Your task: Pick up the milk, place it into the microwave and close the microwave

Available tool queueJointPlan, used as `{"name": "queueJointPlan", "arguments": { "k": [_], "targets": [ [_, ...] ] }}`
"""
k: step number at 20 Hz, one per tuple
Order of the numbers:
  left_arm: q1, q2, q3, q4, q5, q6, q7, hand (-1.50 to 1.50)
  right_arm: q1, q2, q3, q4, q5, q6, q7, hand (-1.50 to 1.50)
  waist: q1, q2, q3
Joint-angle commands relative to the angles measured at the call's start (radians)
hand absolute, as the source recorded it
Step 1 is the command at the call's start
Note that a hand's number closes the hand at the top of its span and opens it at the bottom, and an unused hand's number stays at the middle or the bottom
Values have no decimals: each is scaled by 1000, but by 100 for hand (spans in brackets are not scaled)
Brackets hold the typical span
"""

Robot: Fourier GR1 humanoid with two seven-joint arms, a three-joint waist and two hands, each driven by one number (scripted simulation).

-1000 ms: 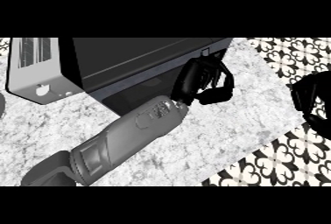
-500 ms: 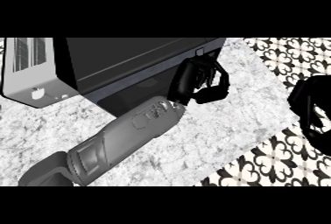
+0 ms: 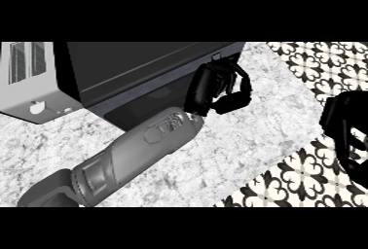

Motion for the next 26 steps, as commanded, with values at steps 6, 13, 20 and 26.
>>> {"name": "queueJointPlan", "arguments": {
  "k": [6,13,20,26],
  "targets": [
    [32,-63,179,10,204,-4,109,150,50,-30,94,-64,-13,108,42,150,35,49,-17],
    [98,-65,301,-10,349,-80,54,150,139,4,139,-123,-43,73,65,150,85,31,-16],
    [152,-61,276,35,427,-198,19,150,215,28,153,-213,-43,23,74,150,116,13,-16],
    [173,-35,246,66,460,-308,-19,150,277,40,168,-279,-23,-6,77,150,136,12,-17]
  ]
}}
